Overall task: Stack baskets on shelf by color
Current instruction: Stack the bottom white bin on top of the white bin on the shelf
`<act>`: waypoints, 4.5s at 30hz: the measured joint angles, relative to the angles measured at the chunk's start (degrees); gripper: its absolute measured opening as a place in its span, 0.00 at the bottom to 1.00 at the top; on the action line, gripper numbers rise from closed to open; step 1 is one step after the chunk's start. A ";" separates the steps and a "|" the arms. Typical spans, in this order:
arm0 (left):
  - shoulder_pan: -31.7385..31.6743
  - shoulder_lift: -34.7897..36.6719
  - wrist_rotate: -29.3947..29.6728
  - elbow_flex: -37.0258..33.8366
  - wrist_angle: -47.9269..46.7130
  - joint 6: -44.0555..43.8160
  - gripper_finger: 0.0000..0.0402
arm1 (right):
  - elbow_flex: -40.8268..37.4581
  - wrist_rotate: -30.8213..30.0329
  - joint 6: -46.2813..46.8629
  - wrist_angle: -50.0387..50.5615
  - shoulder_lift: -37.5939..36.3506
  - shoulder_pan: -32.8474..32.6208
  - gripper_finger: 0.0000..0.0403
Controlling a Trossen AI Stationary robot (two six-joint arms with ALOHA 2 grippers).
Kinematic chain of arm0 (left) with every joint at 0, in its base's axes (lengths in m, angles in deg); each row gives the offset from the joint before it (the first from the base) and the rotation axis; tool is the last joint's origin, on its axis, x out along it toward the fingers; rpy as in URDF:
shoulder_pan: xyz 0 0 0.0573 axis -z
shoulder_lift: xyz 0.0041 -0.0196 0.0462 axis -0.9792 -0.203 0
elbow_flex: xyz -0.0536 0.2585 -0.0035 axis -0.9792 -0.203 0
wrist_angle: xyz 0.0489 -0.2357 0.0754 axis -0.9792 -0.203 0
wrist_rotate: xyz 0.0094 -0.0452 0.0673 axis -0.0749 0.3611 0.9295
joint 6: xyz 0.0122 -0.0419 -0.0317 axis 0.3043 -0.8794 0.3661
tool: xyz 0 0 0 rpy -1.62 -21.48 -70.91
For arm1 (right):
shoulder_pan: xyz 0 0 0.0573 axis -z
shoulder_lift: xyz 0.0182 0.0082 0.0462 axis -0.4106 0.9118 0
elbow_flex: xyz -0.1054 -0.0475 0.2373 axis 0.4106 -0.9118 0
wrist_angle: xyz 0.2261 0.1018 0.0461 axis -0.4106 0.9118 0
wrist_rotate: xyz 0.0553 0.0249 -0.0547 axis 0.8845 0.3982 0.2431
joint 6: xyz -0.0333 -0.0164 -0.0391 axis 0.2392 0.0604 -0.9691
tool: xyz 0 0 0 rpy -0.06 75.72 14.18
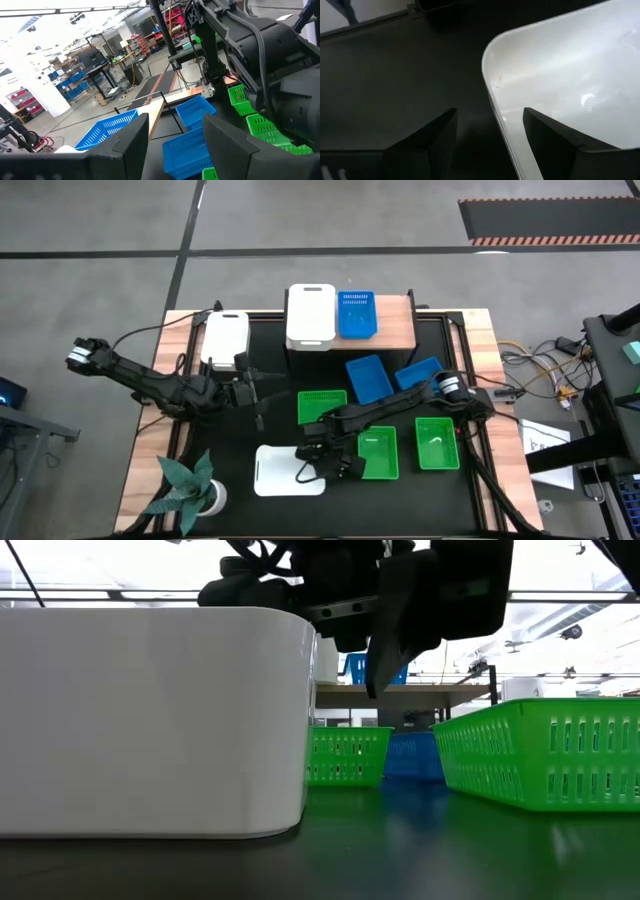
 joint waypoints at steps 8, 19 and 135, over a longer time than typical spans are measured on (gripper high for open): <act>0.00 0.00 0.00 0.00 0.00 0.02 0.42 | 0.00 1.21 -1.21 -0.10 0.22 0.22 0.34; -0.04 0.00 0.00 0.00 0.00 0.07 0.42 | 0.00 0.95 -0.32 0.52 -2.03 0.22 0.03; -0.04 8.70 4.98 -2.38 4.46 7.69 0.42 | 33.42 -37.85 27.67 19.21 -6.65 26.98 0.26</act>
